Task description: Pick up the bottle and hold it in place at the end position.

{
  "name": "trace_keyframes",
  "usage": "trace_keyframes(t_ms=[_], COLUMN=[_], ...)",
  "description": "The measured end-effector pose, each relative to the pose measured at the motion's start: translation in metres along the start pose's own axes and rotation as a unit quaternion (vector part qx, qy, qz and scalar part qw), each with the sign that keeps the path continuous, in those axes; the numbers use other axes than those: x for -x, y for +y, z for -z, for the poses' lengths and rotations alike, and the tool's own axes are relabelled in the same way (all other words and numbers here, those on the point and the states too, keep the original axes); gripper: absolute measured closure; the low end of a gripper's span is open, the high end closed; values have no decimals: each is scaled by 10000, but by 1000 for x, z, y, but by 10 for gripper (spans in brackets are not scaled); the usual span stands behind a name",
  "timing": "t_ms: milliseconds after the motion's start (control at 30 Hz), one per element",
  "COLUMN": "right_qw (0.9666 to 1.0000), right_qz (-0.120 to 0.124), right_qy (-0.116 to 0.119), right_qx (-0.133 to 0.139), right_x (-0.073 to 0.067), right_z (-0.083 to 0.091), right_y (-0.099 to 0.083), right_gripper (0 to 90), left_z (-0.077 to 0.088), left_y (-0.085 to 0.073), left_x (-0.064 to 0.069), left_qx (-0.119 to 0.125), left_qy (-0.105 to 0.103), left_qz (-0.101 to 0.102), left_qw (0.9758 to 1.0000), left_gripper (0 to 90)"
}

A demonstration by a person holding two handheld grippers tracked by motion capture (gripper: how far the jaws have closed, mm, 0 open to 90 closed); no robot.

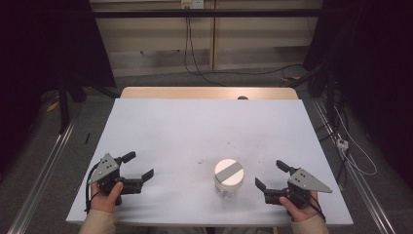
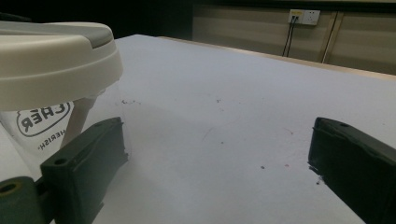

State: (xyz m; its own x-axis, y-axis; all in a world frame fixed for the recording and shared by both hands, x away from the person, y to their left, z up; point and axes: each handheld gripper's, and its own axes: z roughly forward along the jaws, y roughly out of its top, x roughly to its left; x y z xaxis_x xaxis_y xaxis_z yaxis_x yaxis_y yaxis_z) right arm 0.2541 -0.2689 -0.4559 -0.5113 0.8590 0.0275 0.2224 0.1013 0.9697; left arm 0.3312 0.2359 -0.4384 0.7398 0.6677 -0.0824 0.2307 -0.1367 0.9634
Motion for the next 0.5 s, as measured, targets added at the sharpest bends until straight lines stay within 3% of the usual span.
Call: trace_keyframes(t_ms=[500], right_qw=[9996], right_qz=[78], right_qy=[284], right_qx=[-35], right_x=[-9], right_z=[-5], right_y=[3], right_gripper=[37], left_z=[-2], left_y=[0], left_x=[1], left_qx=[-14], left_qy=[-27], left_qz=[-15], left_qw=[10000], left_gripper=[51])
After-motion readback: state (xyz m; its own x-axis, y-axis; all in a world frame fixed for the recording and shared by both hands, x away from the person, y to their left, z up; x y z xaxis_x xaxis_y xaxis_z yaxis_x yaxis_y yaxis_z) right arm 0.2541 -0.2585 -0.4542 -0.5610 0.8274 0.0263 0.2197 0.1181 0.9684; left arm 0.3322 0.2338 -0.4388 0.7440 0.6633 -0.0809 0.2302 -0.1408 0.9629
